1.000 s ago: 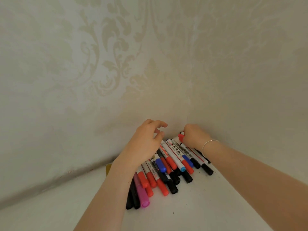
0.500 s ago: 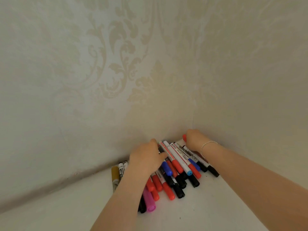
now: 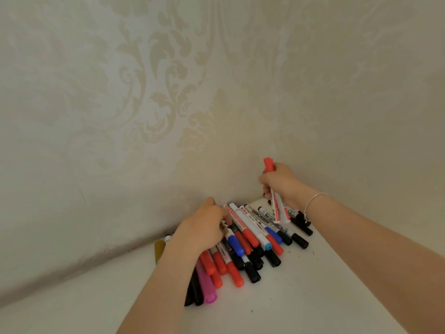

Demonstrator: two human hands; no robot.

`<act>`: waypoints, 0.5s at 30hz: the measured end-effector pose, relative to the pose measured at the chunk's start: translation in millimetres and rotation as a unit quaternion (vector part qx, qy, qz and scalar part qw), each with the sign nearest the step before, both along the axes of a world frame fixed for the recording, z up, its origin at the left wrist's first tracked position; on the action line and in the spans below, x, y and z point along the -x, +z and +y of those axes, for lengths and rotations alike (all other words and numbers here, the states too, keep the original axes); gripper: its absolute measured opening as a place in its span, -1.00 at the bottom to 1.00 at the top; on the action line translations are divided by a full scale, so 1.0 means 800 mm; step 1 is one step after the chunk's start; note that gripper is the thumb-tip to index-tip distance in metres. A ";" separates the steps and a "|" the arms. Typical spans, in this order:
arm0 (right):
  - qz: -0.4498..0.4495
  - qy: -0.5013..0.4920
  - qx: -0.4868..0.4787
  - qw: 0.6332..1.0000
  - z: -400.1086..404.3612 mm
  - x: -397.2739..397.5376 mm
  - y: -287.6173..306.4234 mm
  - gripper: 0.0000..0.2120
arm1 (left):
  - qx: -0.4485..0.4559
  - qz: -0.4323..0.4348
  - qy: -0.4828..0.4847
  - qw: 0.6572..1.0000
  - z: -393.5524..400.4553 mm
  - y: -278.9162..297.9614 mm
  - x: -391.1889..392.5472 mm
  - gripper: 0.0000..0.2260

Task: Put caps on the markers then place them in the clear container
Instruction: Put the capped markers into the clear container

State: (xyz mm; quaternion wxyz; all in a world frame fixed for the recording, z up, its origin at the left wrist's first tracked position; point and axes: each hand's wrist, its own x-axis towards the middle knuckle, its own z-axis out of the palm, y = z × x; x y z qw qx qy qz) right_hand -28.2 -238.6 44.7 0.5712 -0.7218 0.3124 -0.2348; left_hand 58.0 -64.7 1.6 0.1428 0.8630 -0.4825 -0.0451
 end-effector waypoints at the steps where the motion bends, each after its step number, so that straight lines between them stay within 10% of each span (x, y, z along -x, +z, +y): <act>1: -0.023 -0.003 -0.029 0.999 0.002 0.000 0.002 -0.87 | 0.006 -0.010 -0.010 1.000 0.000 0.000 -0.002 -0.71; 5: -0.095 0.004 -0.108 0.990 0.011 0.007 0.009 -0.83 | 0.045 -0.025 -0.059 0.997 0.004 0.007 -0.007 -0.77; 10: -0.150 0.053 -0.144 0.977 0.026 0.013 0.017 -0.67 | 0.324 0.173 -0.004 0.930 0.004 0.031 0.007 -0.93; 15: -0.171 0.178 -0.279 0.928 0.057 0.002 0.019 -0.68 | 0.334 0.268 0.007 0.904 -0.007 0.020 0.010 -0.90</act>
